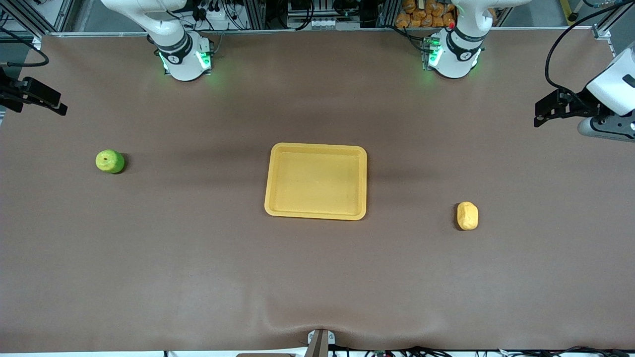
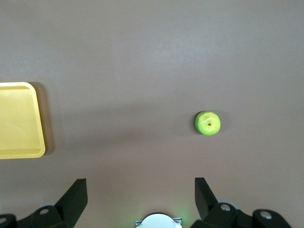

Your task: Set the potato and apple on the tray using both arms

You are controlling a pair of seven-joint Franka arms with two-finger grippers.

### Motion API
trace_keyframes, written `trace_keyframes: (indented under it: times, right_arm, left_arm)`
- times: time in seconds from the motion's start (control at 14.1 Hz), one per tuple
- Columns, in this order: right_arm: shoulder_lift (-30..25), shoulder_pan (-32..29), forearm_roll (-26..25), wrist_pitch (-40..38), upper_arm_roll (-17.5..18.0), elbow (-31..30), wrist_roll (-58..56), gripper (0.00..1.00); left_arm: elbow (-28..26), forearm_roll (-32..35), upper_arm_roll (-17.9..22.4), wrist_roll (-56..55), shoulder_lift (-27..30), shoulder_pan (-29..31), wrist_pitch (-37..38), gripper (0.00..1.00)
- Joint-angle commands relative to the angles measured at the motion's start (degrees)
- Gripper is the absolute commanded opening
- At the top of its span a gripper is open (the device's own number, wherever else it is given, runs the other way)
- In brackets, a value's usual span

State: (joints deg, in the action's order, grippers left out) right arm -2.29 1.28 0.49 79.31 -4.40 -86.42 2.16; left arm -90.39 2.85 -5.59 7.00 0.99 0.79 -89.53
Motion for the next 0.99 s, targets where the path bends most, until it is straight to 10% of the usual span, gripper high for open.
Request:
trace_keyframes:
  times: [0.0,0.92]
  right_arm:
    - [0.9,-0.2,0.5,-0.5,0.1,0.7,-0.5,1.0]
    - [4.1,-1.5,1.2,-0.1,-0.3,0.8,-0.3,1.0]
  left_arm:
    - [0.1,0.2,-0.3,0.1,0.2,0.4,1.0,1.0]
    - [0.7,0.1,-0.8,0.5,-1.9,0.1,-0.4,1.0]
